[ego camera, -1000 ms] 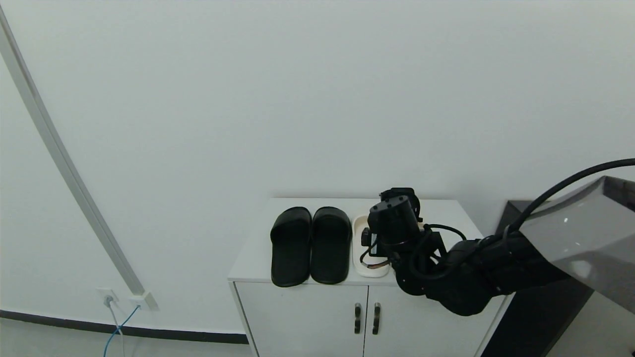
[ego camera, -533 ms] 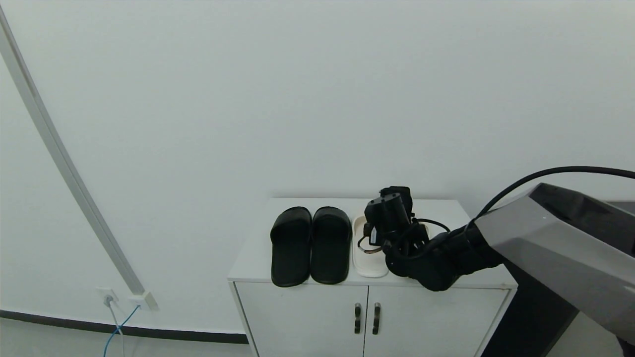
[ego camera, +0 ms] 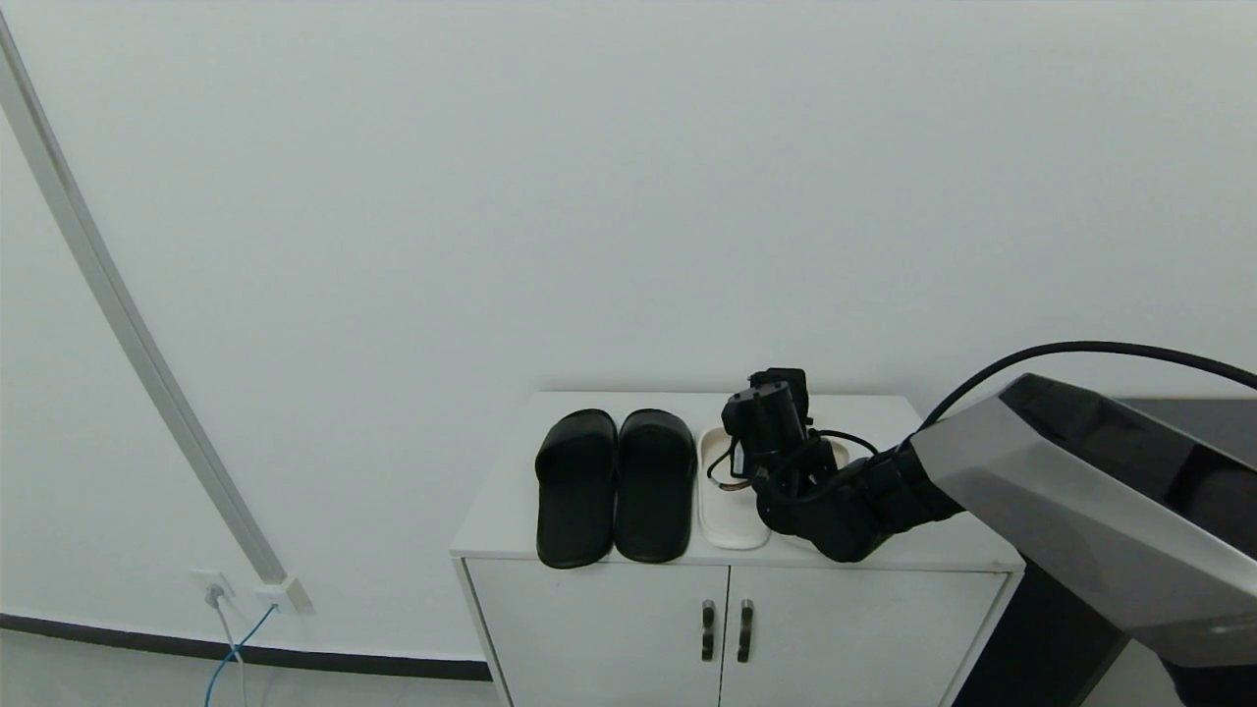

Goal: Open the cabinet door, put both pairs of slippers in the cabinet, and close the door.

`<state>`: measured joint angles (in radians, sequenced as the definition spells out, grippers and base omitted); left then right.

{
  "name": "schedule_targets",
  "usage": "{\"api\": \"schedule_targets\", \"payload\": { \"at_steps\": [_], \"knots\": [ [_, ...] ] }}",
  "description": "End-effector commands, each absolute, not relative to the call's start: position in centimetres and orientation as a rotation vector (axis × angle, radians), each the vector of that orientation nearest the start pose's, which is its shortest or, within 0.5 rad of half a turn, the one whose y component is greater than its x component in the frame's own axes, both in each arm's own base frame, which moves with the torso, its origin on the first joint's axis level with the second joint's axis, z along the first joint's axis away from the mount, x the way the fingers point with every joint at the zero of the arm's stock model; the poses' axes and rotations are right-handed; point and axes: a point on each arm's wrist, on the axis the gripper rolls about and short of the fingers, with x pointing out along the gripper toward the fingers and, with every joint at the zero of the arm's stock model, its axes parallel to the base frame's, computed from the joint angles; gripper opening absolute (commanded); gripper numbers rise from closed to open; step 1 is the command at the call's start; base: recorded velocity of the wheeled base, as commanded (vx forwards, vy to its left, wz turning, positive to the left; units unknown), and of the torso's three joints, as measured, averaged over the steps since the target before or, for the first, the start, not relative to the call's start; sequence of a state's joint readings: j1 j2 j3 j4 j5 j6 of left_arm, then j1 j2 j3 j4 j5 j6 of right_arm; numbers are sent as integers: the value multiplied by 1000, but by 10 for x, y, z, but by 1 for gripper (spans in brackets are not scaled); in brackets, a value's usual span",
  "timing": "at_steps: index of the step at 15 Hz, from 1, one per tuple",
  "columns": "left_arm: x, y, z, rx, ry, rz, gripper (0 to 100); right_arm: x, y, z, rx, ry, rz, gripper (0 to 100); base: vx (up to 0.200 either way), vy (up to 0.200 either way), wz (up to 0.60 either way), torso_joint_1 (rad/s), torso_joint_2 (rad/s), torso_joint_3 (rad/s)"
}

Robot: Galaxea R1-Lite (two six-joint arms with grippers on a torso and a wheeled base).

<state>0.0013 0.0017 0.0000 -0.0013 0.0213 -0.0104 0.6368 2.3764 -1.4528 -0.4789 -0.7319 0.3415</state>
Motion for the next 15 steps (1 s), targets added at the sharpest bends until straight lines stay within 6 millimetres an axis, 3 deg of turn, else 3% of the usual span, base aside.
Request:
{"api": "schedule_targets", "payload": {
  "at_steps": [1, 5, 8, 10, 12, 15],
  "knots": [
    [-23, 0, 76, -12, 0, 23, 0, 387, 266, 73, 59, 321, -152, 0, 0, 0, 0, 0, 0, 0],
    [-23, 0, 76, -12, 0, 23, 0, 385, 265, 75, 65, 316, -153, 0, 0, 0, 0, 0, 0, 0],
    [-23, 0, 76, -12, 0, 23, 0, 374, 257, 107, 67, 272, -129, 0, 0, 0, 0, 0, 0, 0],
    [-23, 0, 76, -12, 0, 23, 0, 350, 244, 135, 44, 257, -42, 0, 0, 0, 0, 0, 0, 0],
    [-23, 0, 76, -12, 0, 25, 0, 312, 227, 158, 14, 241, 115, 0, 0, 0, 0, 0, 0, 0],
    [-23, 0, 76, -12, 0, 23, 0, 252, 196, 166, -11, 264, 425, 0, 0, 0, 0, 0, 0, 0]
  ]
}}
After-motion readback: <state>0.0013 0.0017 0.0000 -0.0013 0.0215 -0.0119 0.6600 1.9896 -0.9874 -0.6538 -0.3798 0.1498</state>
